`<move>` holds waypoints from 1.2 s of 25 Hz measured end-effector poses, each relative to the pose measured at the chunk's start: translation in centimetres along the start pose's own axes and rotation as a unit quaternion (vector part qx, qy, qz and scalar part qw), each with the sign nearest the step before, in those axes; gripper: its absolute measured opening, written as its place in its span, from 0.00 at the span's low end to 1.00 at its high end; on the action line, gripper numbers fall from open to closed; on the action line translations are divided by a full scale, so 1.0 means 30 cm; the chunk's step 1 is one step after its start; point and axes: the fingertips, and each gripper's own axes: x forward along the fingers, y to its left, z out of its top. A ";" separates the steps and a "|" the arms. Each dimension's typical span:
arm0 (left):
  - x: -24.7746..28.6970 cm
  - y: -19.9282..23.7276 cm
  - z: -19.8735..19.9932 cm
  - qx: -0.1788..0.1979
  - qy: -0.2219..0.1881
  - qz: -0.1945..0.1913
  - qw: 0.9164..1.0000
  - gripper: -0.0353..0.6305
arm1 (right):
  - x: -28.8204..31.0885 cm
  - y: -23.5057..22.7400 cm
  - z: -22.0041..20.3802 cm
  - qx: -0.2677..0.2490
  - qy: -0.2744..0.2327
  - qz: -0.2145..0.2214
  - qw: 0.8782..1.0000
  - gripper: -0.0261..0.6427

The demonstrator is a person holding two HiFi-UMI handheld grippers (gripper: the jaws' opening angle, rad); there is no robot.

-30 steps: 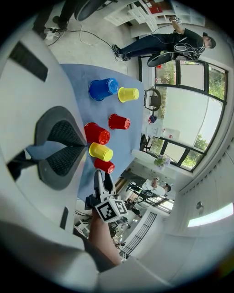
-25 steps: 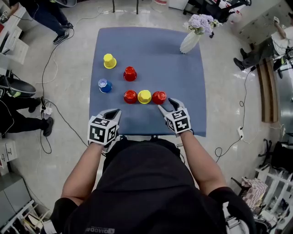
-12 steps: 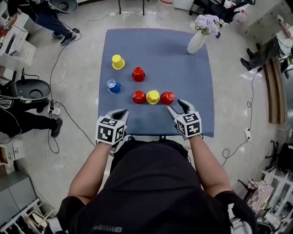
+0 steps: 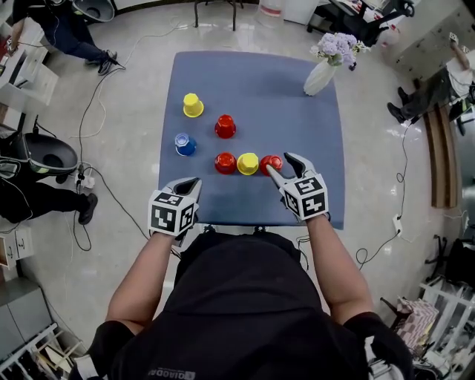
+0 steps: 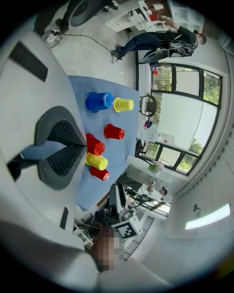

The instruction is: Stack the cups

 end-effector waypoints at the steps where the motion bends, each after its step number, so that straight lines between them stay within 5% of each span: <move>1: -0.004 0.009 0.002 -0.002 -0.001 0.002 1.000 0.06 | 0.009 0.003 0.030 -0.009 0.000 0.004 1.000 0.39; 8: -0.012 0.049 0.011 -0.008 -0.007 0.006 1.000 0.06 | 0.163 0.054 0.201 -0.064 0.019 0.032 0.997 0.39; 18: -0.045 0.134 -0.015 -0.011 -0.009 0.028 0.999 0.06 | 0.440 0.121 0.268 -0.129 0.104 0.060 0.984 0.39; 30: -0.084 0.200 -0.101 -0.040 0.004 0.033 0.999 0.06 | 0.633 0.124 0.242 -0.131 0.161 0.069 0.976 0.39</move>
